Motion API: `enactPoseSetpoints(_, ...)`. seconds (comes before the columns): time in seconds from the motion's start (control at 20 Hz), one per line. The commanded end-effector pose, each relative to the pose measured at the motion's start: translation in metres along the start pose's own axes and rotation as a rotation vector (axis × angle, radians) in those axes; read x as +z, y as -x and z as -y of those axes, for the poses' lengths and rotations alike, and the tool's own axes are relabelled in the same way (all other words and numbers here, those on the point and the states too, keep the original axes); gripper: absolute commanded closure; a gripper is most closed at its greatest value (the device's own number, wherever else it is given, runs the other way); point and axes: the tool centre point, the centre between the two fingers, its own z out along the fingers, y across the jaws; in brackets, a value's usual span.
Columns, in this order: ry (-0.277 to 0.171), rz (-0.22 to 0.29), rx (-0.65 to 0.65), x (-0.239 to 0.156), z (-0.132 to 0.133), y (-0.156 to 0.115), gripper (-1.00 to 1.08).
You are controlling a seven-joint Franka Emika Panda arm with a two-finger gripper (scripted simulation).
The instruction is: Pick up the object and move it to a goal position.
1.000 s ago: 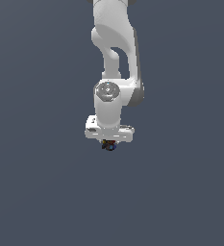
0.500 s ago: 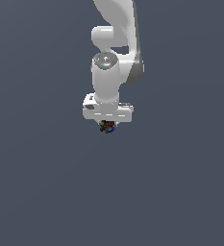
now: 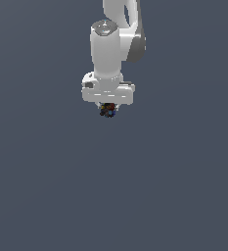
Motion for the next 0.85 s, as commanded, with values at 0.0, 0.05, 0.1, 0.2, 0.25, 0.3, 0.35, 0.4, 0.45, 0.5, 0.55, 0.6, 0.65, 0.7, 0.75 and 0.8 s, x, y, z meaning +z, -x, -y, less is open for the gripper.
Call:
enactPoseSetpoints(0.0,0.000,-0.001,0.000,-0.014,-0.003,0.012,1.08)
enactPoseSetpoints(0.05,0.000,-0.001,0.000,-0.019,-0.004,0.016,1.08)
enactPoseSetpoints(0.1,0.000,0.000,0.000,-0.023,-0.004,0.019,1.08)
enactPoseSetpoints(0.2,0.000,0.000,0.000,-0.031,-0.006,0.026,1.08)
enactPoseSetpoints(0.25,0.000,0.000,0.000,-0.035,-0.007,0.029,1.08)
enactPoseSetpoints(0.3,0.000,0.000,0.000,-0.038,-0.007,0.031,1.08)
enactPoseSetpoints(0.35,0.000,0.000,0.000,-0.041,-0.008,0.034,1.08)
enactPoseSetpoints(0.4,0.000,0.000,0.000,-0.044,-0.008,0.036,1.08)
enactPoseSetpoints(0.45,0.001,0.001,0.000,-0.046,-0.008,0.037,1.08)
enactPoseSetpoints(0.5,0.001,0.001,0.000,-0.048,-0.009,0.039,1.08)
enactPoseSetpoints(0.55,0.001,0.001,0.000,-0.049,-0.009,0.040,1.08)
enactPoseSetpoints(0.6,0.001,0.001,0.000,-0.051,-0.009,0.041,1.08)
enactPoseSetpoints(0.65,0.001,0.001,0.000,-0.052,-0.010,0.041,1.08)
enactPoseSetpoints(0.7,0.001,0.001,0.000,-0.053,-0.010,0.042,1.08)
enactPoseSetpoints(0.75,0.001,0.001,0.000,-0.053,-0.010,0.042,1.08)
enactPoseSetpoints(0.8,0.001,0.001,0.000,-0.053,-0.010,0.042,1.08)
